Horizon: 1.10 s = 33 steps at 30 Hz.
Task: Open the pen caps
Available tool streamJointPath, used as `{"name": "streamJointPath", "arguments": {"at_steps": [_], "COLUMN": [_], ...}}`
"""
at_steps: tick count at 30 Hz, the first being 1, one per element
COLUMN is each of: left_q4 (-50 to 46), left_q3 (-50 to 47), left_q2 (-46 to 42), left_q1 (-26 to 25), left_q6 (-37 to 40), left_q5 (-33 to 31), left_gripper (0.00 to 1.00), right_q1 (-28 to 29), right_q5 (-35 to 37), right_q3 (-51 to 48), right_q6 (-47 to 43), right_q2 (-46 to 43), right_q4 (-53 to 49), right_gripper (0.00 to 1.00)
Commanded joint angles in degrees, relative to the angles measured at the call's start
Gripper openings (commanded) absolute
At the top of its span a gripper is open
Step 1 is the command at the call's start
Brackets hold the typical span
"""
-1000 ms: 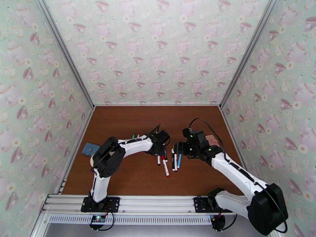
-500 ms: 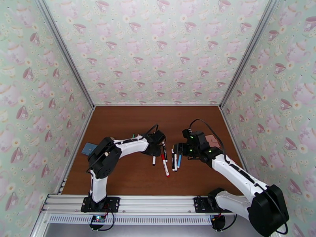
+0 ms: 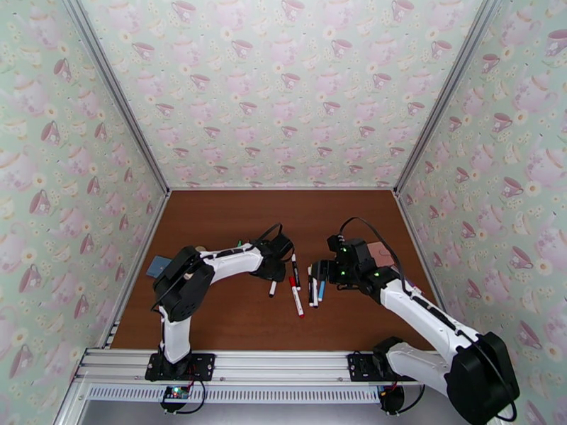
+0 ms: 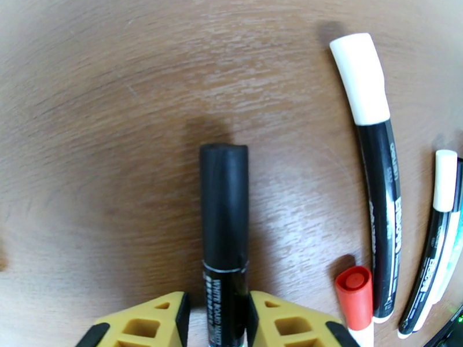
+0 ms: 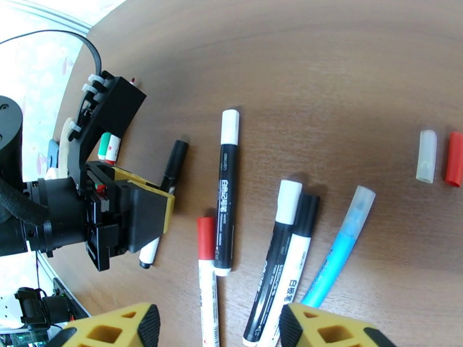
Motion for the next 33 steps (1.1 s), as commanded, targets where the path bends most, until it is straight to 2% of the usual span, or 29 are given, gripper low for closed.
{"name": "streamJointPath", "arguments": {"at_steps": [1,7,14,24,29,33], "left_q4": [-3.8,-4.4,-1.4,10.1,12.4,12.7], "left_q3": [-0.4,0.8,-2.2,-14.3,-17.9,-18.1], "left_q2": [1.2,1.9,-4.7,-19.7,-24.5,-26.0], "left_q1": [-0.7,-0.9,-0.3,6.0,9.2,9.6], "left_q6": [1.5,2.1,4.5,11.7,14.7,15.7], "left_q5": [2.2,2.3,5.2,22.5,32.0,37.2], "left_gripper": [0.30,0.19,0.16,0.18,0.19,0.19], "right_q1": [0.2,0.2,0.2,0.3,2.6,5.1], "right_q5": [-1.0,-0.9,-6.2,-15.4,-13.8,-12.1], "right_q3": [-1.0,-2.1,-2.7,-1.7,1.7,4.3], "right_q6": [1.1,1.7,6.9,19.4,20.5,22.1], "right_q2": [-1.2,-1.6,-0.6,4.5,8.4,11.2], "right_q4": [1.4,2.3,8.3,23.9,24.8,26.0], "right_gripper": [0.60,0.60,0.59,0.55,0.53,0.53]}}
